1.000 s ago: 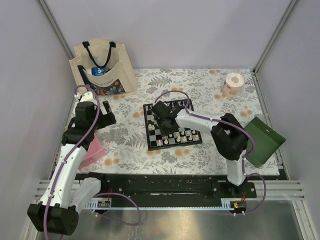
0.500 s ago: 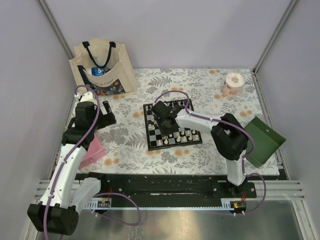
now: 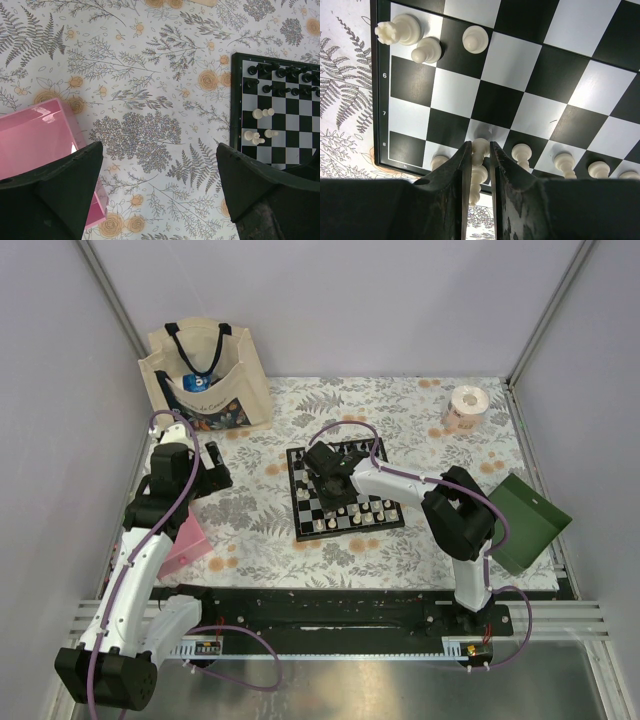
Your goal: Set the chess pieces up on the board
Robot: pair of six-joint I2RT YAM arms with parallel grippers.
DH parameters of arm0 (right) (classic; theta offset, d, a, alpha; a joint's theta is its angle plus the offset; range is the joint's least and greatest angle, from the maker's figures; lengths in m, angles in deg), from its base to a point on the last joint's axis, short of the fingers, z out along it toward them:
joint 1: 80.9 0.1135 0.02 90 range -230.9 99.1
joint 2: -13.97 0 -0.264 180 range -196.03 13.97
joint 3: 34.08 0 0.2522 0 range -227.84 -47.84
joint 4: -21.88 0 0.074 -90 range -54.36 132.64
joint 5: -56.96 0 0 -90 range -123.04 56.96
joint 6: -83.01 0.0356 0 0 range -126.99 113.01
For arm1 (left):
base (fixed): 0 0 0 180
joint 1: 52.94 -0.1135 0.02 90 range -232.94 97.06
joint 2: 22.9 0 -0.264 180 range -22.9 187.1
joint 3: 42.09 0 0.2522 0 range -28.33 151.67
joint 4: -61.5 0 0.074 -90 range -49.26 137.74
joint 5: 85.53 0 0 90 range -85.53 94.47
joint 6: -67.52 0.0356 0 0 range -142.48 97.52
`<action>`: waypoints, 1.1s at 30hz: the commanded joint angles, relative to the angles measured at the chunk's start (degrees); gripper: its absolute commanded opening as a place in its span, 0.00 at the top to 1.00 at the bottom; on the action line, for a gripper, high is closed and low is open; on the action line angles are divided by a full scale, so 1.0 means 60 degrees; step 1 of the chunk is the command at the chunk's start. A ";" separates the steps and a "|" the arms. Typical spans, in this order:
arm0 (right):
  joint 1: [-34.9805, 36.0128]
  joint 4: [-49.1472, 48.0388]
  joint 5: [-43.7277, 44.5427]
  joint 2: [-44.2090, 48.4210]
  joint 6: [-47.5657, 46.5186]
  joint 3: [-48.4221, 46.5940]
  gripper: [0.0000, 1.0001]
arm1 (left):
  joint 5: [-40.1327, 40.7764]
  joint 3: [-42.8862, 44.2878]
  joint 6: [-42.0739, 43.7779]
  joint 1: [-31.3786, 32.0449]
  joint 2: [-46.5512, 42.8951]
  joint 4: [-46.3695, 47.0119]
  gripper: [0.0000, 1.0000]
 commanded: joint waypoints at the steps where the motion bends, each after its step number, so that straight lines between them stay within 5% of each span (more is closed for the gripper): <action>1: 0.0093 -0.0091 -0.0155 0.0002 0.0026 -0.0283 0.72 | -0.0113 0.0013 0.0068 -0.0055 -0.0119 0.0377 0.01; 19: 0.0093 0.0113 0.0225 0.0338 -0.0194 -0.0780 0.64 | -0.0113 -0.0016 0.0053 -0.0055 -0.0134 0.0377 0.01; 25: 0.0034 0.0172 0.0592 0.0588 -0.0282 -0.1205 0.50 | -0.0098 -0.0002 0.0068 -0.0040 -0.0148 0.0362 0.01; 33: -0.0317 0.0260 0.0402 -0.0144 -0.0326 -0.2098 0.50 | -0.0098 -0.0002 0.0068 -0.0055 -0.0163 0.0363 0.01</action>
